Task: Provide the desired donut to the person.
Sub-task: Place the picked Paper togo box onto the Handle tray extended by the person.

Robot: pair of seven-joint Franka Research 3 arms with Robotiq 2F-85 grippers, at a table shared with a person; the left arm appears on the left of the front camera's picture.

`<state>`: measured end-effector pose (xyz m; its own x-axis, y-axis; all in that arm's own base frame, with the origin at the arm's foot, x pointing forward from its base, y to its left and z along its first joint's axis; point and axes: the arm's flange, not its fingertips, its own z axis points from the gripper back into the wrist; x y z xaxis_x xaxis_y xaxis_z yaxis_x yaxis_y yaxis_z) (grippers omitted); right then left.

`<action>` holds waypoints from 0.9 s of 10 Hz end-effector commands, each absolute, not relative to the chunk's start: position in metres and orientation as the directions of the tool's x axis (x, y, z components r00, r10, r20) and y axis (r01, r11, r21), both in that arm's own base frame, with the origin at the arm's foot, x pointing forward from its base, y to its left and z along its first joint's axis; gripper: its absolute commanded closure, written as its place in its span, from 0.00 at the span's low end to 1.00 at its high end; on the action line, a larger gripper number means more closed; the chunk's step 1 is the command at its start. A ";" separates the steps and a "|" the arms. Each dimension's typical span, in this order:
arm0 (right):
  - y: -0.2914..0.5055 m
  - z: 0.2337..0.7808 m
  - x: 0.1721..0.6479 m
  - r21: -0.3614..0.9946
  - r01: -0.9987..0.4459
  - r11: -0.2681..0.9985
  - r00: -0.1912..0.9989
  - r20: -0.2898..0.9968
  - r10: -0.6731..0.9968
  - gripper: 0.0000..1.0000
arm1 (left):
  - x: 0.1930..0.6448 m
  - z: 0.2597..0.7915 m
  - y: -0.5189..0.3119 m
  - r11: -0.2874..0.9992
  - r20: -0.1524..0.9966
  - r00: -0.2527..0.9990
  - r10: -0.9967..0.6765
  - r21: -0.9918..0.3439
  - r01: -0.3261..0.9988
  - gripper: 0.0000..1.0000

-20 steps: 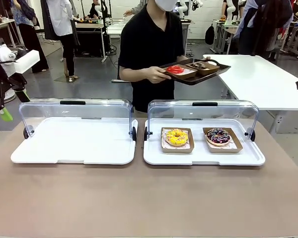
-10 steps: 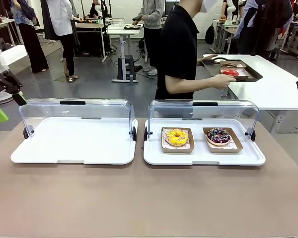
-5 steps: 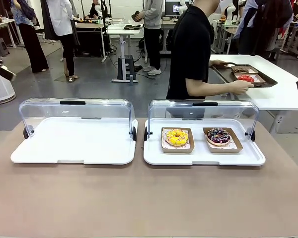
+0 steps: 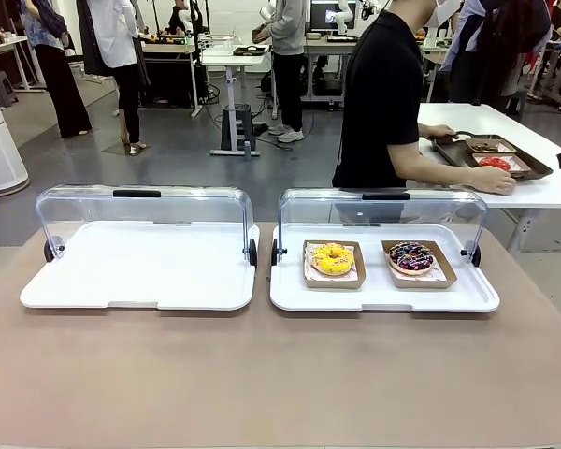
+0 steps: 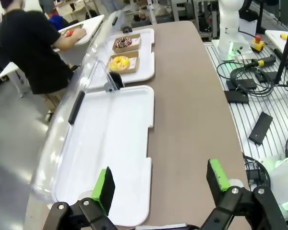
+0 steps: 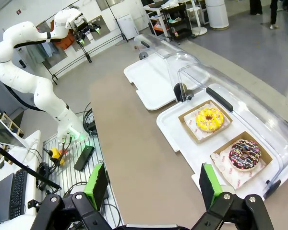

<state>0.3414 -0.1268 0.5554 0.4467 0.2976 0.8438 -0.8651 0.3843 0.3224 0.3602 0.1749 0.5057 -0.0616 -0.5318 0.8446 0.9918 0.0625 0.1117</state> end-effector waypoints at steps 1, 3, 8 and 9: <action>-0.126 0.556 0.343 0.318 -0.872 0.372 0.433 0.856 0.281 0.00 | 0.369 0.485 0.170 0.094 0.842 -0.031 -0.539 0.097 0.991 0.00; -0.126 0.556 0.343 0.318 -0.872 0.372 0.433 0.856 0.281 0.00 | 0.392 0.482 0.174 0.106 0.842 0.001 -0.539 0.066 0.992 0.00; -0.126 0.556 0.343 0.318 -0.872 0.372 0.433 0.856 0.281 0.00 | 0.392 0.480 0.177 0.118 0.882 -0.041 -0.469 0.109 0.987 0.00; -0.126 0.556 0.343 0.318 -0.872 0.372 0.433 0.856 0.281 0.00 | 0.385 0.480 0.176 0.104 0.892 -0.090 -0.442 0.150 0.983 0.00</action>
<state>0.3413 -0.1268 0.5555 0.4465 0.2976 0.8438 -0.8652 0.3842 0.3223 0.3906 0.1753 0.4821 -0.0238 -0.4775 0.8783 0.9881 0.1224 0.0934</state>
